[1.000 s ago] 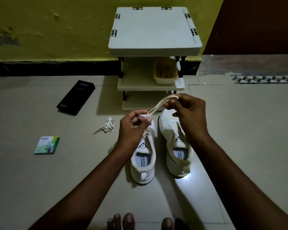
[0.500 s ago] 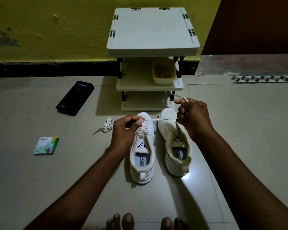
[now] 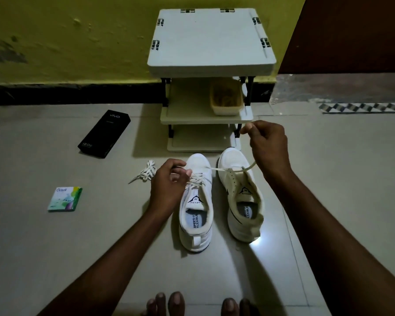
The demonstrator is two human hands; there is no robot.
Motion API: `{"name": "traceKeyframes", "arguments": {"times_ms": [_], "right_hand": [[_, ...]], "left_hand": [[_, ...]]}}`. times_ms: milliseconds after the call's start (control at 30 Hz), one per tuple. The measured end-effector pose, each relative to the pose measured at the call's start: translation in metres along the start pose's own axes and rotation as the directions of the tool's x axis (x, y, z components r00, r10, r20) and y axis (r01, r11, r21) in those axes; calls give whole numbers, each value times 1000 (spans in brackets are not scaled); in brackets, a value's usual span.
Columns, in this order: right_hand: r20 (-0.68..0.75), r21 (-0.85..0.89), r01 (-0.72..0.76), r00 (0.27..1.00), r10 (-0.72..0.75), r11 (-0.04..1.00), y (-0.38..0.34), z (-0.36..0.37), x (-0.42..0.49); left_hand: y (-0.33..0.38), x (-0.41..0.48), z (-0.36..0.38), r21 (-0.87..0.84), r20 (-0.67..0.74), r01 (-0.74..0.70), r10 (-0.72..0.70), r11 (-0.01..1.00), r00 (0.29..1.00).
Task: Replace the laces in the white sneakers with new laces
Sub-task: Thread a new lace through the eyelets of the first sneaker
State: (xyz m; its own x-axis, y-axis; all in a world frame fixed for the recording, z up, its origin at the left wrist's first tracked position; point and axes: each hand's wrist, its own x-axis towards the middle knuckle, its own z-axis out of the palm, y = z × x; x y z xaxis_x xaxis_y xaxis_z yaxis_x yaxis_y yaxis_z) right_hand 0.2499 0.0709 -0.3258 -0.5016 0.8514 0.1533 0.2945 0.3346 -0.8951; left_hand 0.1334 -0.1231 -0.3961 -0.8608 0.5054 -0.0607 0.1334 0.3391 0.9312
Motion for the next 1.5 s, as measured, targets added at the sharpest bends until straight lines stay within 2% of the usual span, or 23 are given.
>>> {"name": "traceKeyframes", "arguments": {"times_ms": [100,267,400,533,633,800,1067,1233,1300,1400,1500], "right_hand": [[81,-33,83,993,-81,996,-2,2,-6],[226,-24,59,973,-52,998,9,24,-26],[355,-28,65,933,-51,997,20,45,-50],[370,-115,123,926,-72,986,22,59,-66],[404,-177,192,909,-106,965,27,72,-70],[481,-364,313,870,-110,877,33,92,-73],[524,-409,432,832,-180,804,30,99,-72],[651,-489,632,723,-231,601,20,100,-75],[667,-480,647,708,-233,592,19,101,-77],[627,-475,618,737,-253,626,17,98,-77],[603,-478,630,742,-293,612,18,98,-76]], "left_hand": [[-4,-15,-3,120,-8,-47,48,992,999],[-12,-34,-8,315,41,-44,32,948,999],[-12,-40,-9,269,-20,-6,12,963,1000],[-16,-35,-11,162,-47,161,-156,974,987],[-23,-28,-12,11,1,272,-272,962,962],[-28,-26,-15,-72,53,320,-317,945,947],[-30,-28,-15,-113,57,281,-276,953,959],[-25,-29,-13,-47,61,212,-209,976,976],[-25,-30,-11,-18,51,181,-180,983,982],[-25,-33,-10,-26,35,169,-168,985,985],[-26,-32,-12,-48,59,171,-168,984,984]]}}
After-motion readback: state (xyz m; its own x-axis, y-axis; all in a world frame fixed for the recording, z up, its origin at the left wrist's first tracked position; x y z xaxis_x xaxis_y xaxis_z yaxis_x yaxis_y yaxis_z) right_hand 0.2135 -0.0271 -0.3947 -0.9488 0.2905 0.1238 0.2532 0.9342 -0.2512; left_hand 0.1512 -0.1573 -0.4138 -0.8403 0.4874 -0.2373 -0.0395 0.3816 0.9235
